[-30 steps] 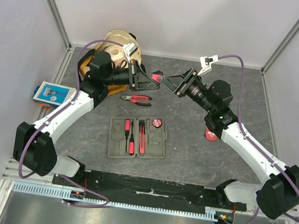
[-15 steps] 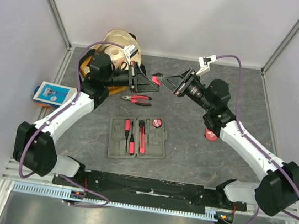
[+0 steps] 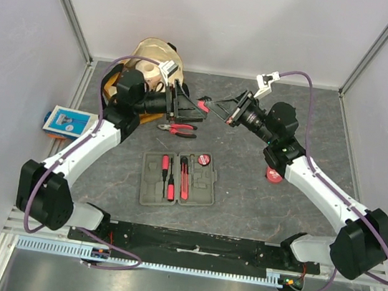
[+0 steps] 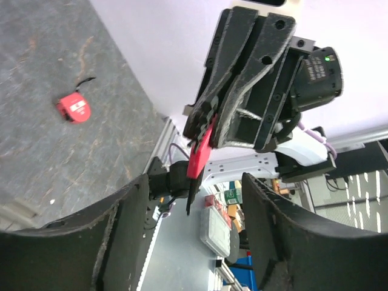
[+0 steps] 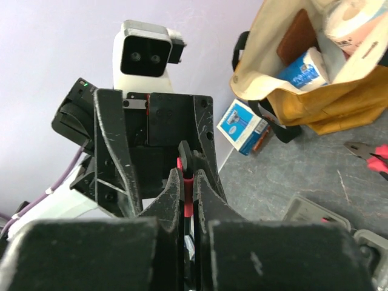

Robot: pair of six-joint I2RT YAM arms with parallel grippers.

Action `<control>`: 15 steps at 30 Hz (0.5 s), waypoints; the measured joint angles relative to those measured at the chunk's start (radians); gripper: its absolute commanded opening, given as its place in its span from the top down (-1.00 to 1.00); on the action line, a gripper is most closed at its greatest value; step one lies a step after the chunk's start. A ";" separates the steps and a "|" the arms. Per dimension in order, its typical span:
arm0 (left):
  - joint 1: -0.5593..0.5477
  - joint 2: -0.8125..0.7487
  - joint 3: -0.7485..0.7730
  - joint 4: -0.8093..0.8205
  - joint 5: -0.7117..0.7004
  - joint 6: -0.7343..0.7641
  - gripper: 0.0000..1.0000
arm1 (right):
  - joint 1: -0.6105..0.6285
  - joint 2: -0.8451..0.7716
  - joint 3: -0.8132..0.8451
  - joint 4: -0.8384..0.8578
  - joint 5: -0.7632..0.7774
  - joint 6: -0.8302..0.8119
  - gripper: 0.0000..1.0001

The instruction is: Pack the tool kit

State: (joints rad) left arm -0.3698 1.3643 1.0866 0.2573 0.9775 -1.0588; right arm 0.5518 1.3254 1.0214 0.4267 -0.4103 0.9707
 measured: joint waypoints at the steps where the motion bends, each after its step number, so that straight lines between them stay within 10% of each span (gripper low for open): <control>1: 0.005 -0.004 0.001 -0.037 -0.008 0.026 -0.50 | -0.003 0.000 0.000 -0.012 0.005 -0.005 1.00; 15: 0.093 -0.095 0.014 -0.718 -0.497 0.433 -0.44 | -0.018 0.082 -0.013 -0.434 0.029 -0.209 1.00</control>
State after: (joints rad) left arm -0.2764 1.2697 1.1004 -0.4610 0.4808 -0.6262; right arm 0.5335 1.4071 1.0088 -0.0071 -0.3817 0.7620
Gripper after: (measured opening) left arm 0.727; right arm 0.031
